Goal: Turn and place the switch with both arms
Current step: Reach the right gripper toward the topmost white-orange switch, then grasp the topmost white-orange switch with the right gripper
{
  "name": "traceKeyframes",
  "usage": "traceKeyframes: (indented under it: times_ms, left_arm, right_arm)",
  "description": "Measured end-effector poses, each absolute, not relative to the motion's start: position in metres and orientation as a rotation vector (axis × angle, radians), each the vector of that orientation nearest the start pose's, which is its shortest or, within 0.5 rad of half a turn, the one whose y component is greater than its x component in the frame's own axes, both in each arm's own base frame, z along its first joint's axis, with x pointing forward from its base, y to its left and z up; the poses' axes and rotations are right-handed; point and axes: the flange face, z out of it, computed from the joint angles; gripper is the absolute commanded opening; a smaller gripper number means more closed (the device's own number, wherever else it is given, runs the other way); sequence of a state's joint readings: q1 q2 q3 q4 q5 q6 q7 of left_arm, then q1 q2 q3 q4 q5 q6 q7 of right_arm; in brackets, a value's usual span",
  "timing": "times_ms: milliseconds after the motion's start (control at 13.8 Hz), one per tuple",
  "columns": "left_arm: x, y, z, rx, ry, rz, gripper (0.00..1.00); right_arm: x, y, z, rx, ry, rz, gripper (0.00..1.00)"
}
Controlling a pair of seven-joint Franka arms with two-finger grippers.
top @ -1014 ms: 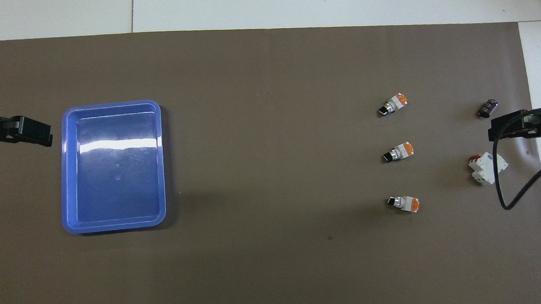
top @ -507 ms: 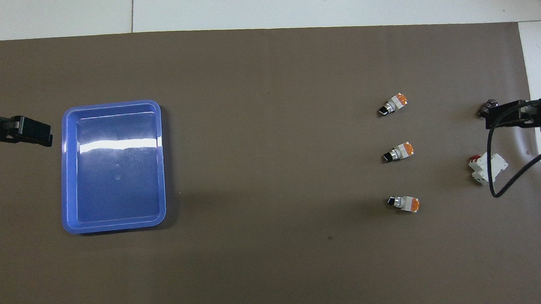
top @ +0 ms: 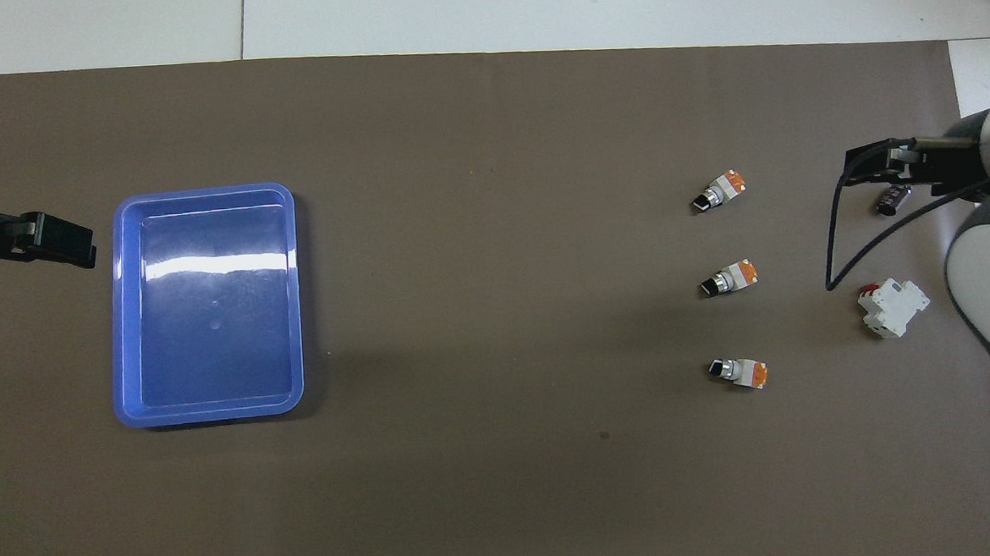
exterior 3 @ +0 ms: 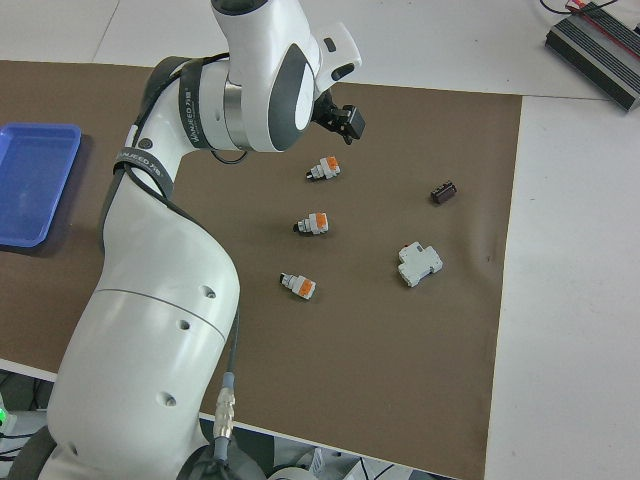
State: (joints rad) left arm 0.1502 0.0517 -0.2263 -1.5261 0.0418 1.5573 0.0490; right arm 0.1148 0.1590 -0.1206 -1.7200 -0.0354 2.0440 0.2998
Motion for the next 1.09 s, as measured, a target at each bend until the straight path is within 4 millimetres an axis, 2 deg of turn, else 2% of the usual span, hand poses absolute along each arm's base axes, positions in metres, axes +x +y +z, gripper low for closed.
traceKeyframes:
  times_ms: [217, 435, 725, 870, 1087]
  left_arm:
    - [0.568, -0.035, 0.616, -3.105, 0.194, 0.029, 1.0]
    - [0.568, -0.035, 0.616, -3.105, 0.194, 0.029, 1.0]
    - [0.568, -0.035, 0.616, -3.105, 0.194, 0.029, 1.0]
    - [0.568, -0.035, 0.616, -3.105, 0.194, 0.029, 1.0]
    - [0.568, -0.035, 0.616, -3.105, 0.194, 0.029, 1.0]
  right_arm:
    - [0.661, 0.012, 0.423, -3.076, 0.679, -0.29, 1.0]
    - [0.672, 0.016, 0.363, -2.979, 0.905, -0.207, 1.0]
    - [0.678, 0.02, 0.314, -2.862, 1.096, -0.13, 1.0]
    - [0.679, 0.025, 0.3, -2.85, 1.117, -0.121, 1.0]
    - [0.678, 0.029, 0.29, -2.83, 1.174, -0.095, 0.99]
